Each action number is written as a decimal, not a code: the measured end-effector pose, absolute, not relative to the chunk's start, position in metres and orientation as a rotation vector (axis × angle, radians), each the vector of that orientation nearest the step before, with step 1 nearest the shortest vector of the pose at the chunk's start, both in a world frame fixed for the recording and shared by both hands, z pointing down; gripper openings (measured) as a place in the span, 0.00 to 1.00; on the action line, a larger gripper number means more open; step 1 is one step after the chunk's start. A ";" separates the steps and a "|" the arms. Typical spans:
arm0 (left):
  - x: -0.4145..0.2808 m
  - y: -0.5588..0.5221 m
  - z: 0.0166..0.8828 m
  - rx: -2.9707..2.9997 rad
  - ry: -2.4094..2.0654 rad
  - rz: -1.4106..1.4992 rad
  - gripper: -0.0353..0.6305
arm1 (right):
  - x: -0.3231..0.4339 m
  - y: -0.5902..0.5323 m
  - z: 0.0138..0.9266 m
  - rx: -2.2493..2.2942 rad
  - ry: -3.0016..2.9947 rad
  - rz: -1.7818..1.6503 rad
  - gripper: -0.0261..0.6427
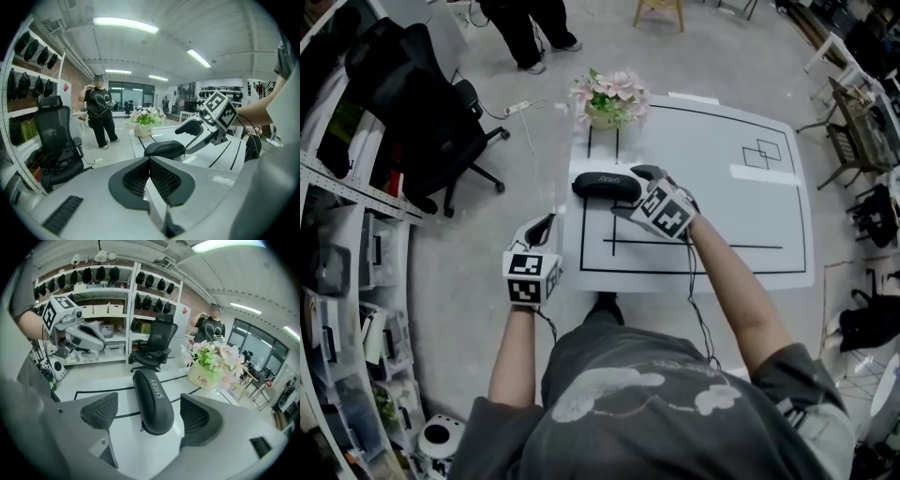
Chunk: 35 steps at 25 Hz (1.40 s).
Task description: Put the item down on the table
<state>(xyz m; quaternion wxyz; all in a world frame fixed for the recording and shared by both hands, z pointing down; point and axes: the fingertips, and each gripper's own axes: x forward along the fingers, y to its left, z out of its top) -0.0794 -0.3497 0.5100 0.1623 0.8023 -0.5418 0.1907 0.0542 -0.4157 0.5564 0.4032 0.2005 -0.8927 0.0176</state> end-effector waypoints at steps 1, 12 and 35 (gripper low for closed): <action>-0.078 -0.344 0.507 2.293 -1.554 0.541 0.06 | 0.057 -0.413 0.551 0.536 -2.267 0.043 0.66; -0.061 -0.259 0.470 2.323 -1.615 0.482 0.06 | 0.091 -0.342 0.497 0.831 -2.401 0.165 0.34; -0.098 -0.180 0.444 2.432 -1.493 0.406 0.06 | 0.084 -0.246 0.474 1.183 -2.404 0.380 0.04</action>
